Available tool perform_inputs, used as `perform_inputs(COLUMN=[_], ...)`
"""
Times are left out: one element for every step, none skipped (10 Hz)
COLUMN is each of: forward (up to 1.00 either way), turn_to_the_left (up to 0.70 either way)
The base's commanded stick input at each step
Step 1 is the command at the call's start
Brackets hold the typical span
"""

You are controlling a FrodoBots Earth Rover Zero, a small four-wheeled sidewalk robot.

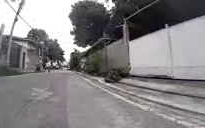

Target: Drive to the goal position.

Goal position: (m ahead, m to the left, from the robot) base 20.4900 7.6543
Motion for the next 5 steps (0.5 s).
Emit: perform_inputs(forward=[1.00, 1.00, 1.00, 1.00, 1.00], turn_to_the_left=[0.00, 0.00, 0.00, 0.00, 0.00])
